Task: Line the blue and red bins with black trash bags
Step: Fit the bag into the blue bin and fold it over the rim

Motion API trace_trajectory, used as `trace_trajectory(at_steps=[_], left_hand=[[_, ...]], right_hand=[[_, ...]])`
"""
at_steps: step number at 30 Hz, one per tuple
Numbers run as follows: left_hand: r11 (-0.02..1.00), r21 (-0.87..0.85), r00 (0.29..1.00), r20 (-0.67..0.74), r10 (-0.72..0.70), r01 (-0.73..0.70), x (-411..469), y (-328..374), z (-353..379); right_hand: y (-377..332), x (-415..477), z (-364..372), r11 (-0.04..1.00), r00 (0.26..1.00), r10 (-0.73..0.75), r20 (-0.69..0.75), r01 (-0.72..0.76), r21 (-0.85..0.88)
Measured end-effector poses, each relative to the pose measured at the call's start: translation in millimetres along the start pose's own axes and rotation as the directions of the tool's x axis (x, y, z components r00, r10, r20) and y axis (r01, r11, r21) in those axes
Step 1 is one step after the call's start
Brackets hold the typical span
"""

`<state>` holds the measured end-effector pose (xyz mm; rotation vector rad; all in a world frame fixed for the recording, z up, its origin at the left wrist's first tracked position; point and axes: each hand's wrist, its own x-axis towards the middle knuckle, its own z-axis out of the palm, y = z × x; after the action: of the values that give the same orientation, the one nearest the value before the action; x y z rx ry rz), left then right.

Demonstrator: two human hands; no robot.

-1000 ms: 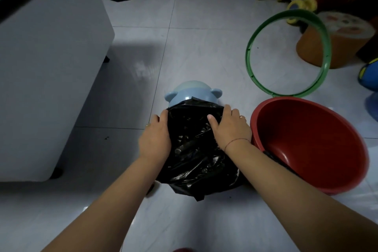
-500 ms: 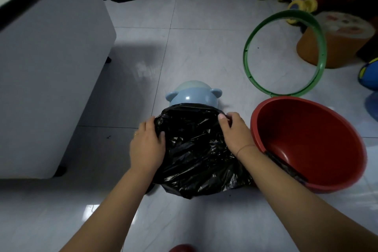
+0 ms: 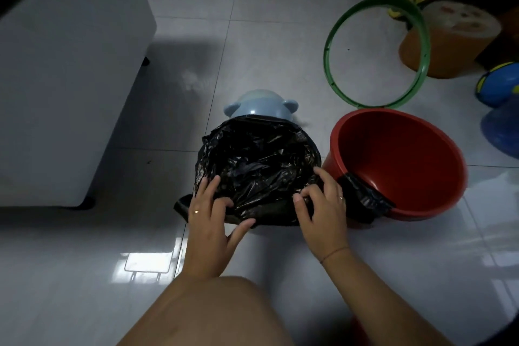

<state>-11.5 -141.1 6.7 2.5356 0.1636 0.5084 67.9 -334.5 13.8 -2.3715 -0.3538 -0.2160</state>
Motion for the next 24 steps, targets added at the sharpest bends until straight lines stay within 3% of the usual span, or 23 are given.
trace_trajectory(at_steps=[5, 8, 10, 12, 14, 17, 21, 24], left_hand=[[0.986, -0.117, 0.987, 0.129, -0.101, 0.116, 6, -3, -7], [0.983, -0.149, 0.993, 0.064, -0.102, 0.111, 3, -2, -6], [0.929, -0.294, 0.971, -0.018, -0.238, 0.223, -1, 0, -3], [0.739, -0.519, 0.864, -0.003, -0.503, 0.429, -2, 3, 1], [0.446, -0.653, 0.697, 0.177, -0.695, 0.611, 1, 4, 3], [0.099, -0.682, 0.550, 0.486, -0.679, 0.725, 4, -1, 5], [-0.094, -0.683, 0.493, 0.609, -0.622, 0.724, 1, -3, 10], [-0.131, -0.649, 0.472, 0.662, -0.583, 0.749, 0, -5, 13]], right_hand=[[-1, -13, -5, 0.974, 0.999, 0.044, -0.026, -0.037, 0.226], [3, -20, -7, 0.962, 0.998, 0.030, -0.059, -0.013, 0.271], [5, -25, -8, 0.968, 0.999, 0.024, -0.046, -0.012, 0.251], [4, -27, -9, 0.980, 0.999, 0.026, -0.036, -0.019, 0.199], [2, -27, -11, 0.991, 0.999, 0.019, -0.031, -0.014, 0.135], [2, -28, -12, 0.997, 1.000, 0.006, -0.023, -0.005, 0.081], [3, -34, -11, 0.999, 0.999, -0.021, -0.043, 0.023, 0.033], [2, -35, -10, 0.999, 1.000, -0.019, -0.010, 0.019, 0.028]])
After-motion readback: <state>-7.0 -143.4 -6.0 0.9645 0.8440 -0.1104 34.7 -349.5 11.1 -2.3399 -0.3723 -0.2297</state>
